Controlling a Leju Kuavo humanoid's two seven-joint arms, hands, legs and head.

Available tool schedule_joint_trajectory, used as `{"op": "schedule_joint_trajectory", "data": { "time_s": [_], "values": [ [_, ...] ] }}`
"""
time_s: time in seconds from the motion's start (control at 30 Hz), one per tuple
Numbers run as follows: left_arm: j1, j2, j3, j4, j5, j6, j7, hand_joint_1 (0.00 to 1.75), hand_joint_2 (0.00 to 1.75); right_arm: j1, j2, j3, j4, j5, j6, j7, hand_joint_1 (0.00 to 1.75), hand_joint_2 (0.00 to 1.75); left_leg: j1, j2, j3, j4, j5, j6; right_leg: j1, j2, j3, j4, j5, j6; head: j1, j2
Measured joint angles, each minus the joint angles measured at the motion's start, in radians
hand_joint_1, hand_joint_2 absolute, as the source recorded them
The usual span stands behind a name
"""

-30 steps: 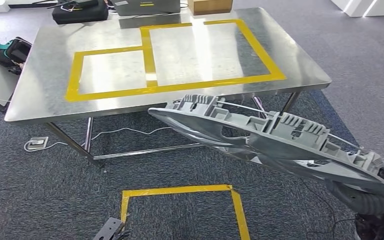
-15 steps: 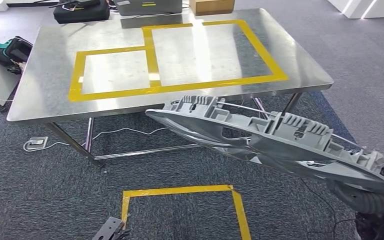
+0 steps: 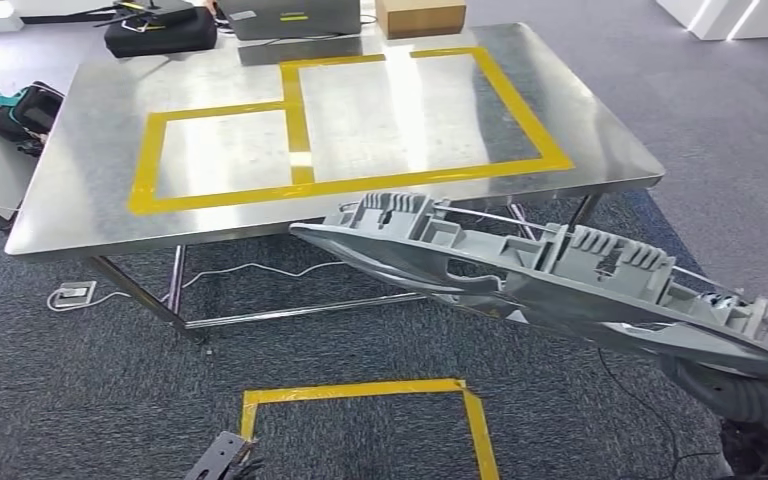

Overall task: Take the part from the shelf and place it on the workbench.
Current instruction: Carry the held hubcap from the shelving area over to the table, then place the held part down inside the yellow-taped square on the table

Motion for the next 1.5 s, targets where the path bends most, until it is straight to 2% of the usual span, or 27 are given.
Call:
{"op": "schedule_joint_trajectory", "data": {
  "time_s": [0.1, 0.2, 0.23, 0.27, 0.3, 0.37, 0.4, 0.43, 0.53, 0.6, 0.63, 0.7, 0.73, 0.77, 0.8, 0.87, 0.93, 1.0, 1.1, 1.13, 1.2, 1.23, 1.27, 1.33, 1.4, 1.43, 1.5],
  "values": [
    [-0.002, 0.001, 0.000, 0.000, 0.000, 0.002, 0.000, 0.00, 1.75, -0.003, -0.001, 0.000, 0.000, 0.007, -0.001, 0.000, 1.75, 1.75, 0.003, 0.017, -0.026, 0.059, -0.038, -0.019, -0.006, -0.005, 0.010, 0.000, -0.007, -0.018, -0.008, 0.000],
    [-0.003, 0.001, 0.000, 0.000, 0.000, 0.004, 0.000, 0.00, 1.75, -0.004, -0.002, 0.000, 0.000, 0.011, -0.004, 0.000, 1.75, 1.75, 0.017, 0.036, -0.143, 0.260, -0.108, -0.039, -0.007, -0.010, 0.020, -0.001, -0.017, -0.027, -0.016, 0.000],
    [-0.002, 0.001, 0.000, 0.000, 0.000, 0.004, 0.000, 0.00, 1.75, -0.003, -0.002, 0.000, 0.000, 0.011, -0.004, 0.001, 1.75, 1.75, 0.021, 0.038, -0.173, 0.301, -0.108, -0.041, -0.008, -0.011, 0.024, -0.001, -0.021, -0.027, -0.016, 0.000],
    [-0.001, 0.001, 0.000, 0.000, 0.000, 0.005, 0.000, 0.00, 1.75, -0.003, -0.002, 0.000, 0.000, 0.012, -0.005, 0.001, 1.75, 1.75, 0.024, 0.038, -0.186, 0.305, -0.088, -0.042, -0.008, -0.011, 0.030, -0.001, -0.026, -0.026, -0.016, 0.000],
    [0.000, 0.001, 0.000, 0.000, 0.000, 0.005, 0.000, 0.00, 1.75, -0.004, -0.003, 0.000, 0.000, 0.013, -0.005, 0.001, 1.75, 1.75, 0.026, 0.038, -0.176, 0.268, -0.049, -0.041, -0.009, -0.011, 0.037, -0.001, -0.032, -0.024, -0.016, 0.000],
    [0.000, 0.001, 0.000, 0.000, 0.001, 0.006, 0.000, 0.00, 1.75, -0.004, -0.004, 0.000, 0.000, 0.018, -0.006, 0.002, 1.75, 1.75, 0.025, 0.040, -0.122, 0.135, 0.034, -0.038, -0.009, -0.010, 0.053, -0.001, -0.047, -0.017, -0.017, 0.000],
    [-0.001, 0.001, 0.000, 0.000, 0.001, 0.006, 0.000, 0.00, 1.75, -0.004, -0.004, 0.000, 0.000, 0.021, -0.007, 0.003, 1.75, 1.75, 0.024, 0.041, -0.095, 0.075, 0.053, -0.036, -0.007, -0.010, 0.058, -0.001, -0.055, -0.011, -0.018, 0.000],
    [-0.002, 0.000, 0.000, 0.000, 0.001, 0.006, 0.000, 0.00, 1.75, -0.004, -0.004, 0.000, 0.000, 0.024, -0.007, 0.004, 1.75, 1.75, 0.023, 0.043, -0.079, 0.040, 0.056, -0.034, -0.006, -0.009, 0.059, -0.002, -0.061, -0.006, -0.018, 0.000],
    [-0.001, -0.001, 0.000, 0.000, 0.002, 0.007, 0.000, 0.00, 1.75, -0.004, -0.005, 0.001, -0.001, 0.031, -0.010, 0.004, 1.75, 1.75, 0.022, 0.041, -0.065, 0.019, 0.036, -0.021, -0.006, -0.011, 0.065, -0.015, -0.072, 0.012, -0.017, 0.000],
    [-0.001, -0.001, 0.000, 0.000, 0.002, 0.007, 0.000, 0.00, 1.75, -0.005, -0.007, 0.001, -0.002, 0.033, -0.014, 0.004, 1.75, 1.75, 0.025, 0.039, -0.053, 0.013, 0.029, -0.008, -0.005, -0.013, 0.053, 0.025, -0.099, 0.020, -0.014, 0.000],
    [-0.001, -0.002, 0.000, 0.000, 0.002, 0.007, -0.001, 0.00, 1.75, -0.005, -0.008, 0.002, -0.003, 0.034, -0.016, 0.004, 1.75, 1.75, 0.026, 0.038, -0.047, 0.011, 0.025, -0.003, -0.005, -0.013, 0.026, 0.081, -0.125, 0.022, -0.011, 0.000],
    [-0.001, -0.002, 0.000, 0.000, 0.002, 0.007, -0.001, 0.00, 1.75, -0.004, -0.010, 0.002, -0.003, 0.034, -0.018, 0.004, 1.75, 1.75, 0.022, 0.037, -0.037, 0.011, 0.013, 0.006, -0.002, -0.012, -0.061, 0.226, -0.179, 0.021, -0.007, 0.000],
    [0.000, -0.002, 0.000, 0.000, 0.002, 0.007, -0.001, 0.00, 1.75, -0.002, -0.011, 0.002, -0.003, 0.035, -0.019, 0.004, 1.75, 1.75, 0.019, 0.036, -0.030, 0.011, 0.006, 0.009, -0.001, -0.012, -0.098, 0.276, -0.184, 0.020, -0.007, 0.000],
    [0.002, -0.002, 0.000, 0.000, 0.002, 0.007, -0.001, 0.00, 1.75, -0.002, -0.011, 0.002, -0.003, 0.035, -0.019, 0.004, 1.75, 1.75, 0.016, 0.035, -0.020, 0.011, -0.001, 0.010, 0.000, -0.012, -0.117, 0.289, -0.166, 0.019, -0.007, 0.000],
    [0.003, -0.002, 0.000, 0.000, 0.001, 0.007, -0.001, 0.00, 1.75, -0.001, -0.012, 0.002, -0.003, 0.036, -0.019, 0.004, 1.75, 1.75, 0.013, 0.033, -0.007, 0.011, -0.010, 0.011, 0.001, -0.012, -0.118, 0.260, -0.125, 0.016, -0.007, 0.000],
    [0.002, -0.003, 0.000, 0.000, 0.001, 0.007, -0.001, 0.00, 1.75, -0.001, -0.014, 0.002, -0.002, 0.036, -0.020, 0.004, 1.75, 1.75, 0.010, 0.030, 0.020, 0.011, -0.029, 0.010, 0.004, -0.012, -0.078, 0.135, -0.026, 0.007, -0.007, 0.000],
    [0.000, -0.003, 0.000, 0.000, 0.001, 0.009, -0.001, 0.00, 1.75, -0.002, -0.015, 0.003, -0.003, 0.035, -0.021, 0.004, 1.75, 1.75, 0.006, 0.028, 0.032, 0.014, -0.043, 0.004, 0.007, -0.010, -0.037, 0.041, 0.016, -0.001, -0.009, 0.000],
    [-0.001, -0.003, 0.000, 0.000, 0.001, 0.010, -0.001, 0.00, 1.75, -0.001, -0.016, 0.003, -0.003, 0.035, -0.022, 0.004, 1.75, 1.75, 0.005, 0.027, 0.030, 0.017, -0.049, -0.003, 0.010, -0.008, -0.026, 0.019, 0.008, -0.008, -0.011, 0.000],
    [-0.003, -0.001, 0.000, -0.001, 0.000, 0.013, -0.001, 0.00, 1.75, 0.000, -0.016, 0.003, -0.003, 0.038, -0.024, 0.004, 1.75, 1.75, 0.005, 0.030, 0.019, 0.042, -0.071, -0.019, 0.000, -0.009, -0.014, 0.009, 0.001, -0.020, -0.016, 0.000],
    [-0.004, -0.001, 0.000, -0.001, 0.000, 0.016, -0.001, 0.00, 1.75, -0.001, -0.016, 0.003, -0.003, 0.039, -0.025, 0.004, 1.75, 1.75, 0.007, 0.032, -0.005, 0.087, -0.091, -0.027, -0.004, -0.011, -0.008, 0.006, -0.003, -0.024, -0.018, 0.000],
    [-0.004, -0.001, 0.000, -0.001, 0.000, 0.019, -0.002, 0.00, 1.75, -0.002, -0.016, 0.003, -0.003, 0.044, -0.028, 0.003, 1.75, 1.75, 0.016, 0.035, -0.088, 0.222, -0.135, -0.041, -0.007, -0.013, 0.001, 0.004, -0.011, -0.028, -0.022, 0.000],
    [-0.002, -0.001, 0.000, -0.001, 0.000, 0.021, -0.002, 0.00, 1.75, -0.002, -0.017, 0.003, -0.003, 0.047, -0.030, 0.003, 1.75, 1.75, 0.022, 0.036, -0.129, 0.279, -0.143, -0.046, -0.009, -0.013, 0.005, 0.004, -0.016, -0.027, -0.022, 0.000],
    [0.000, -0.001, 0.000, -0.001, 0.000, 0.022, -0.002, 0.00, 1.75, -0.001, -0.017, 0.003, -0.003, 0.051, -0.033, 0.003, 1.75, 1.75, 0.027, 0.036, -0.155, 0.303, -0.133, -0.050, -0.011, -0.012, 0.011, 0.004, -0.021, -0.025, -0.022, 0.000],
    [0.002, 0.000, 0.000, -0.001, 0.000, 0.023, -0.002, 0.00, 1.75, 0.000, -0.017, 0.003, -0.003, 0.065, -0.043, 0.003, 1.75, 1.75, 0.035, 0.037, -0.146, 0.238, -0.053, -0.056, -0.017, -0.011, 0.030, 0.004, -0.035, -0.018, -0.022, 0.000],
    [0.002, 0.000, 0.000, -0.001, 0.001, 0.024, -0.002, 0.00, 1.75, 0.000, -0.019, 0.003, -0.003, 0.087, -0.061, 0.001, 1.75, 1.75, 0.037, 0.040, -0.095, 0.110, 0.023, -0.062, -0.021, -0.010, 0.049, 0.005, -0.052, -0.004, -0.024, 0.000],
    [0.001, -0.001, 0.000, -0.001, 0.001, 0.024, -0.002, 0.00, 1.75, 0.000, -0.022, 0.003, -0.003, 0.099, -0.070, 0.000, 1.75, 1.75, 0.037, 0.041, -0.074, 0.067, 0.034, -0.060, -0.020, -0.009, 0.052, 0.005, -0.059, 0.004, -0.027, 0.000],
    [0.001, -0.001, 0.000, -0.001, 0.002, 0.024, -0.003, 0.00, 1.75, 0.002, -0.029, 0.003, -0.004, 0.124, -0.087, 0.000, 1.75, 1.75, 0.034, 0.041, -0.060, 0.040, 0.019, -0.050, -0.016, -0.009, 0.052, -0.002, -0.066, 0.017, -0.028, 0.000]
  ]
}}
